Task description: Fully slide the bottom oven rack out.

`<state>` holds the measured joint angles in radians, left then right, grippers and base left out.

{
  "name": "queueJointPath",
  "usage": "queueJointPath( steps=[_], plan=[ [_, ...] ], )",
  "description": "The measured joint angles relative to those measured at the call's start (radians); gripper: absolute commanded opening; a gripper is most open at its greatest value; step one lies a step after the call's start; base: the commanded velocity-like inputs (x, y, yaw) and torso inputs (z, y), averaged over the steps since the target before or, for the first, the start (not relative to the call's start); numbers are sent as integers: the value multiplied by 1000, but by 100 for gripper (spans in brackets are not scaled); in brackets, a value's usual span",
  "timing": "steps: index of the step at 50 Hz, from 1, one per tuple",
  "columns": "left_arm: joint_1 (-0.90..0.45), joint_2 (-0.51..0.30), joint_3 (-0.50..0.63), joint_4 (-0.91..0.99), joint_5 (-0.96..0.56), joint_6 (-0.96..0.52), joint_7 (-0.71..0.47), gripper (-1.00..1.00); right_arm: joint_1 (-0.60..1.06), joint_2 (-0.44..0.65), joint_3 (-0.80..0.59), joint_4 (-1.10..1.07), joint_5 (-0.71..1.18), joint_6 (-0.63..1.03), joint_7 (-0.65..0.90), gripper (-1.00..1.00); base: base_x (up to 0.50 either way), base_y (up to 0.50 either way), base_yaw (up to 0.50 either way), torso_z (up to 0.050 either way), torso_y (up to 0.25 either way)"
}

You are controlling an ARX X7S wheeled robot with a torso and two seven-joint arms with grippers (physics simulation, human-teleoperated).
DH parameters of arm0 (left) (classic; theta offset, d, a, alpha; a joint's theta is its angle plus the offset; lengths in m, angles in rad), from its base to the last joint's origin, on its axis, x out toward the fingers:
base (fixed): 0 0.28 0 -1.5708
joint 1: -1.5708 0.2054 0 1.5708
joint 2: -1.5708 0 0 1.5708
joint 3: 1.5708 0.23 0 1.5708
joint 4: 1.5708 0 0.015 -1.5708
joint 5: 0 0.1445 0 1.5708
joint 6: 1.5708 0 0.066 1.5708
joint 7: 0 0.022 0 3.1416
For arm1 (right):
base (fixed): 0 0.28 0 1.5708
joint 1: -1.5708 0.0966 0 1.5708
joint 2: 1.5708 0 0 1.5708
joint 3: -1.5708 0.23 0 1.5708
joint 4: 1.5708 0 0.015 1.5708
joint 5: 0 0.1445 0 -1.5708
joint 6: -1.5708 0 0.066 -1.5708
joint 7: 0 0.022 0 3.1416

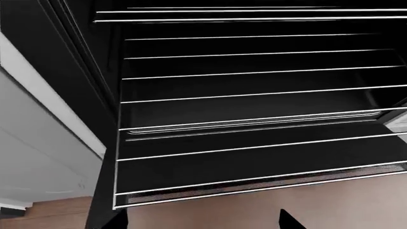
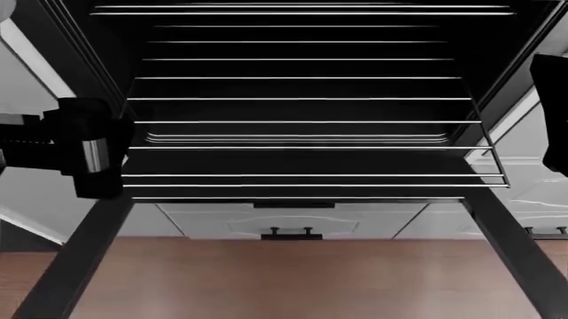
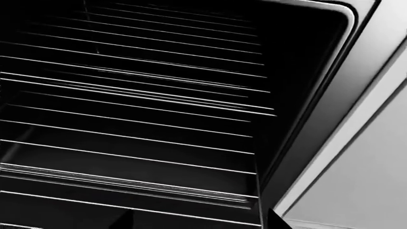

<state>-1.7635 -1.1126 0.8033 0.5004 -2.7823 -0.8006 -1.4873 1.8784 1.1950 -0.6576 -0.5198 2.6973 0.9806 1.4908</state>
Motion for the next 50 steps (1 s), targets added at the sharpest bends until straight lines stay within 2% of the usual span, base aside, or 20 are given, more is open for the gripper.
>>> queueJointPath(
  steps=[16, 25, 34, 50],
  plan=[
    [-8, -9, 19, 12, 4, 12, 15, 100, 2, 21, -12, -13, -9, -17, -22, 100, 0, 0, 0, 0, -203],
    [-19, 2, 32, 3, 12, 21, 16, 100, -26, 27, -21, -27, -16, -60, -44, 100, 0, 0, 0, 0, -15],
    [-53, 82, 68, -69, 65, -2, 13, 100, -96, 0, -52, -16, -63, -109, -79, 100, 0, 0, 0, 0, 0],
    [-49, 251, 138, -246, 256, -61, 83, 100, -124, -126, -136, 86, -151, -91, -90, 100, 0, 0, 0, 0, 0]
  ],
)
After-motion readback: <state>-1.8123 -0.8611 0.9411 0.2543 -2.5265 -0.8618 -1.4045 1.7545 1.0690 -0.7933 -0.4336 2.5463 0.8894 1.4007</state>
